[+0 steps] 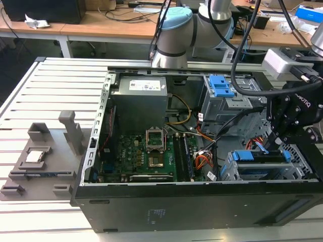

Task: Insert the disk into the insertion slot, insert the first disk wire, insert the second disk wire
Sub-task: 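Insert the second disk wire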

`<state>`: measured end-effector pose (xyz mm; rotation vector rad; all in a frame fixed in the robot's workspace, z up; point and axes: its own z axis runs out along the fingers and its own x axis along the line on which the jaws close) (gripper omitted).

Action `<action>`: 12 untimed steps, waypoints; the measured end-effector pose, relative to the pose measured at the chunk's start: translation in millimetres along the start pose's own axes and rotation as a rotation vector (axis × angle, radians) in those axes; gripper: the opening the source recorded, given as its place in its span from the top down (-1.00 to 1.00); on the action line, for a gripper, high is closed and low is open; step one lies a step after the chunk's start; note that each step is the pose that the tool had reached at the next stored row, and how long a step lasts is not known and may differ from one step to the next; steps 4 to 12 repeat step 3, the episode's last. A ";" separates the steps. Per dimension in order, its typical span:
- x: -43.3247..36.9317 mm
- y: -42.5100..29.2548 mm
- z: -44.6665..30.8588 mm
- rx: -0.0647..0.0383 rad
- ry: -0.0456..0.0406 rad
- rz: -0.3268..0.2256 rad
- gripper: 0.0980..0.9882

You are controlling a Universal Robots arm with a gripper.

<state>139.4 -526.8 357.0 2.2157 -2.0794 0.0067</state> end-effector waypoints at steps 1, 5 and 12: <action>0.0 0.0 -0.1 0.000 0.0000 0.000 0.98; 0.0 0.0 -0.1 0.000 -0.0001 0.000 0.98; 0.0 0.0 -0.1 0.000 -0.0001 0.000 0.98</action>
